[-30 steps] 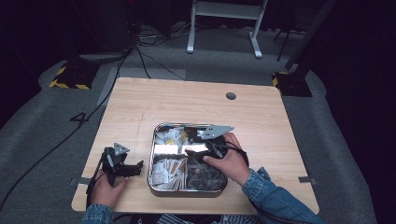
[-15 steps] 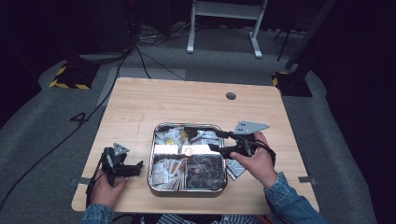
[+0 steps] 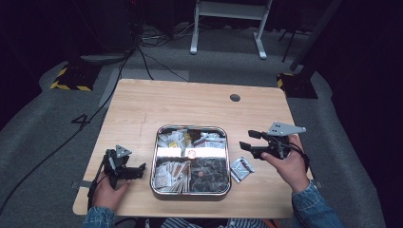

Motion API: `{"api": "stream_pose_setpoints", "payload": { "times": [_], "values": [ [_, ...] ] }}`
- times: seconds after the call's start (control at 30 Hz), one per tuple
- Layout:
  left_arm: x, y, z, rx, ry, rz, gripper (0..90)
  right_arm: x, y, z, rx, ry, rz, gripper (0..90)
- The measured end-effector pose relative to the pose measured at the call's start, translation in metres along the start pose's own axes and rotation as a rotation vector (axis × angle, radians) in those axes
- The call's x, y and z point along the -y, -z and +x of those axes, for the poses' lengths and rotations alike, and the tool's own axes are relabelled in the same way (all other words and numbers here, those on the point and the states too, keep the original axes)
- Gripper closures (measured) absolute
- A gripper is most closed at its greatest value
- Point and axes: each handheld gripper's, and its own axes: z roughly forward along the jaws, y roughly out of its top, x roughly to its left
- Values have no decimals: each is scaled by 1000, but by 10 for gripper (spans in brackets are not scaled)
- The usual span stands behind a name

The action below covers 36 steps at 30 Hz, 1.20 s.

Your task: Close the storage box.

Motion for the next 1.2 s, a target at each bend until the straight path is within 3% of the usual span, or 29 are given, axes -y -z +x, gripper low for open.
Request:
{"api": "stream_pose_setpoints", "payload": {
  "times": [0.43,0.9,1.2],
  "values": [
    [1,0,0,2,-7,-1,20,33,16,-23,90,-37,80,385],
    [2,2,0,11,-10,0,20,63,35,-45,173,-85,99,374],
    [2,2,0,11,-11,-1,20,98,25,-64,233,-108,110,362]
  ]
}}
